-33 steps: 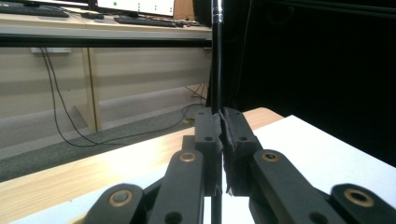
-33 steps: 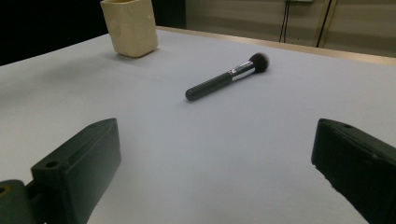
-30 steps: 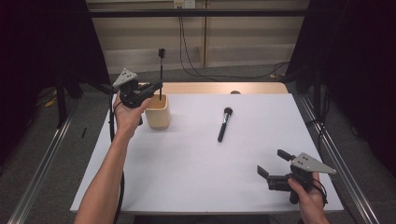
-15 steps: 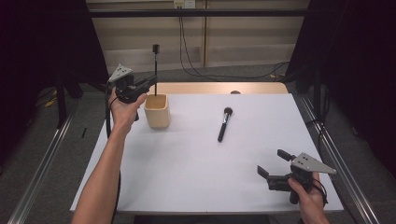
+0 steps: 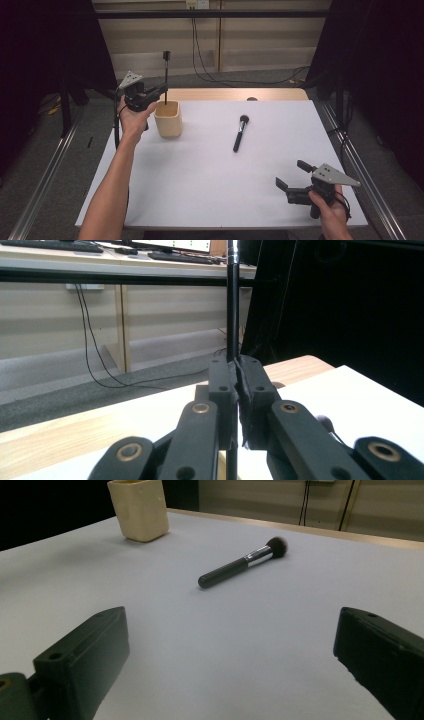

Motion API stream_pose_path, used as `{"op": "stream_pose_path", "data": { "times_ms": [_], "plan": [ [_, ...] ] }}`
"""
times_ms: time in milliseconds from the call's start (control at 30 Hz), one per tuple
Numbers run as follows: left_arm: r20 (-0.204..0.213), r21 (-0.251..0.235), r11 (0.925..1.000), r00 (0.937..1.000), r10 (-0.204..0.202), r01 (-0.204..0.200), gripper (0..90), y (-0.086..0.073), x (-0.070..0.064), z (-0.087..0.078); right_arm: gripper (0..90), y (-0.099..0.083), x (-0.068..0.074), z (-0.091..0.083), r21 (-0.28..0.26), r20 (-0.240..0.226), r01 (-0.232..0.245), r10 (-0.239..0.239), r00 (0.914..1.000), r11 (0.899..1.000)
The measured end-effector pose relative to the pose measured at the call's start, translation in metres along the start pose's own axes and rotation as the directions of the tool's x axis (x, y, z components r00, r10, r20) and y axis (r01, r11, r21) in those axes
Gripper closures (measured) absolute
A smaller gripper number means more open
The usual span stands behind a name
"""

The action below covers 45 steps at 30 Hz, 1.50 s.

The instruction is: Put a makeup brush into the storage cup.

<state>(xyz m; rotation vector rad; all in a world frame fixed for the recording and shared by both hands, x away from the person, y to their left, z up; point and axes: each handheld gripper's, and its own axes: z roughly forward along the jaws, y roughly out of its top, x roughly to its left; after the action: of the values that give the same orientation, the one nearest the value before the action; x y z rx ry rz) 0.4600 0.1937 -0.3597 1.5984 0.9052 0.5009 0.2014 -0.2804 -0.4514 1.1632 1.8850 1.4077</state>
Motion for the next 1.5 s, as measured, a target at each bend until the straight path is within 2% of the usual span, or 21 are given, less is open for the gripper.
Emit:
{"op": "stream_pose_path", "data": {
  "times_ms": [300, 1133, 1500],
  "plan": [
    [-0.009, 0.017, 0.9998, 0.9999, -0.011, 0.011, 85.7, -0.013, 0.003, 0.004, 0.9, 0.0, 0.0, 0.0, -0.001, -0.001, 0.002, -0.002, 1.0, 1.0],
    [-0.039, 0.058, 0.9979, 0.9989, -0.024, 0.027, 85.7, -0.034, 0.012, 0.009, 0.9, 0.0, 0.0, 0.0, -0.004, 0.001, -0.005, 0.005, 1.0, 1.0],
    [-0.034, 0.074, 0.9967, 0.9989, -0.031, 0.034, 85.7, -0.049, 0.012, 0.011, 0.9, 0.0, 0.0, 0.0, -0.001, 0.0, -0.004, 0.004, 1.0, 1.0]
  ]
}}
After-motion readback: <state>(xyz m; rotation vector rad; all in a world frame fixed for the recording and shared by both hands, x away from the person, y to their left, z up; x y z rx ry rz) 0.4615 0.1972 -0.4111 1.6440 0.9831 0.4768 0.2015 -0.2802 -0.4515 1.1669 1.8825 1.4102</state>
